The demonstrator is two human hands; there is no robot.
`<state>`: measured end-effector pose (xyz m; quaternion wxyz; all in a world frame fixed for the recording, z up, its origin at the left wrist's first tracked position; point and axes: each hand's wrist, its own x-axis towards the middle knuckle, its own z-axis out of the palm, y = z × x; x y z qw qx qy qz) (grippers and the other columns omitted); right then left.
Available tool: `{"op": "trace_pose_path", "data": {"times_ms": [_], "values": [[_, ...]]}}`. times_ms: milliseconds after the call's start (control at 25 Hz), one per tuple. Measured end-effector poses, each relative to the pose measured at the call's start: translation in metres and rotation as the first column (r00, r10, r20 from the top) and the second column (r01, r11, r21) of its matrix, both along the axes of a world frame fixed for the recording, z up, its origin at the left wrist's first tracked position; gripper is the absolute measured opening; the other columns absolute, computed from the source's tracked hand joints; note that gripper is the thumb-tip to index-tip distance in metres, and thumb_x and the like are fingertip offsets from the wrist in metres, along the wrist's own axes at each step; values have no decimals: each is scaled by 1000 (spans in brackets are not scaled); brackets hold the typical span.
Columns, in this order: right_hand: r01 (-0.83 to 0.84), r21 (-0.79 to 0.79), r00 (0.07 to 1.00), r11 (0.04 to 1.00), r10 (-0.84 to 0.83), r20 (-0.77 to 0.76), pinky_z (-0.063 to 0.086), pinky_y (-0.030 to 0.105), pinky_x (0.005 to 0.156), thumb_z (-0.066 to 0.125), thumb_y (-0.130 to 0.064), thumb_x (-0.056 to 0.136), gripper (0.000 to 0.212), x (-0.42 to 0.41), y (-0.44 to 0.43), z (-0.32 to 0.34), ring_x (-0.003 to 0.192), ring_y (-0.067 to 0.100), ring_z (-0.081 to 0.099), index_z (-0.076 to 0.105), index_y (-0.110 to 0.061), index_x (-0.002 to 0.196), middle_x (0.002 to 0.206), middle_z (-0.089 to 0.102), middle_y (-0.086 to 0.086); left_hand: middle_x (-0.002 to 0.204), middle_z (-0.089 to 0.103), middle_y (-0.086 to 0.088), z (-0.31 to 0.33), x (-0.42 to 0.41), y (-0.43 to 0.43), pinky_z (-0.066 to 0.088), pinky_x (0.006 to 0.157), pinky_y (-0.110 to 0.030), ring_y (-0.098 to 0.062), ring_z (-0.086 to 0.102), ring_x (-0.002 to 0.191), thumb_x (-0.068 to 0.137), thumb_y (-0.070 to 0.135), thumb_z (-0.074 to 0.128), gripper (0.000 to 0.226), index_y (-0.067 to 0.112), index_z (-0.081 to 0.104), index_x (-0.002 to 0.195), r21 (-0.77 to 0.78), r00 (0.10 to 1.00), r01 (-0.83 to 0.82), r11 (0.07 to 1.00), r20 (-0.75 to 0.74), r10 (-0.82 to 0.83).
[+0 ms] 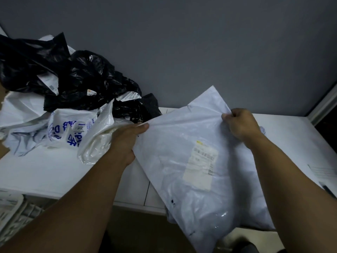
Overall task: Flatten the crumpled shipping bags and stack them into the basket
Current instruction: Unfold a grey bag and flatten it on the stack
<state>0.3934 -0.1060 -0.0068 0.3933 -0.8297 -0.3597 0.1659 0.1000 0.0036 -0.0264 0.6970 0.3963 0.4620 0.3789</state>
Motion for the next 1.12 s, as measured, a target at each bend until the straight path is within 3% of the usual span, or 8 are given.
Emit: {"op": "trace_pose_path", "data": {"times_ms": [160, 360, 480, 560, 760, 880, 1000, 1120], "values": [[58, -24, 997, 998, -56, 52, 42, 39, 72, 52, -32, 101, 36, 8, -4, -2, 77, 34, 56, 54, -10, 73, 70, 54, 7, 102, 76, -6, -9, 12, -3, 57, 85, -40, -27, 71, 96, 84, 36, 74, 33, 13, 73, 108, -121, 992, -75, 990, 96, 87], [324, 49, 944, 945, -320, -75, 52, 45, 84, 56, -33, 97, 32, 37, -18, -18, 92, 41, 64, 64, -2, 98, 91, 64, 15, 97, 75, -13, -21, 24, -27, 59, 77, -38, -29, 70, 88, 84, 32, 74, 34, 6, 71, 105, -283, 930, 269, 921, -173, -325], [352, -14, 920, 936, -348, -178, 52, 42, 74, 61, -46, 94, 45, 44, -30, -21, 82, 34, 62, 62, -1, 98, 89, 63, 12, 76, 73, -7, -40, 43, -34, 59, 65, -31, -20, 69, 68, 93, 21, 67, 19, 3, 69, 98, -145, 907, 224, 964, -330, -261], [287, -83, 930, 954, -298, -217, 47, 37, 69, 67, -47, 90, 45, 44, -42, -29, 74, 29, 60, 62, -3, 88, 83, 62, 9, 80, 68, -12, -56, 52, -31, 54, 68, -35, -24, 64, 73, 97, 21, 60, 22, 0, 66, 93, -13, 919, 134, 991, -372, -129], [170, -236, 981, 957, -188, -56, 39, 28, 53, 59, -11, 91, 7, 48, -67, -51, 57, 27, 51, 56, -7, 96, 53, 56, 5, 86, 64, -14, -83, 65, -34, 48, 78, -37, -29, 59, 84, 100, 19, 49, 26, 1, 60, 86, 305, 782, 157, 939, -619, 71], [156, -221, 986, 963, -140, 86, 42, 34, 64, 50, -11, 98, 16, 53, -76, -42, 73, 33, 55, 54, -11, 82, 71, 58, 9, 86, 66, -16, -85, 66, -36, 46, 75, -36, -32, 61, 83, 101, 18, 49, 26, 1, 60, 84, 411, 753, 189, 892, -643, 137], [120, -254, 976, 960, -68, 205, 43, 36, 73, 43, -17, 104, 17, 51, -89, -39, 81, 36, 56, 52, -8, 92, 84, 61, 16, 85, 67, -11, -82, 67, -39, 47, 75, -35, -29, 61, 82, 100, 19, 52, 23, 4, 64, 87, 480, 733, 228, 847, -657, 175], [146, -159, 956, 976, -98, 275, 42, 37, 80, 39, -29, 107, 30, 47, -94, -35, 92, 38, 58, 55, -5, 103, 99, 63, 16, 81, 66, -5, -72, 70, -37, 50, 79, -36, -25, 60, 78, 99, 21, 55, 22, 5, 69, 91, 449, 821, 103, 887, -543, 179]]}}
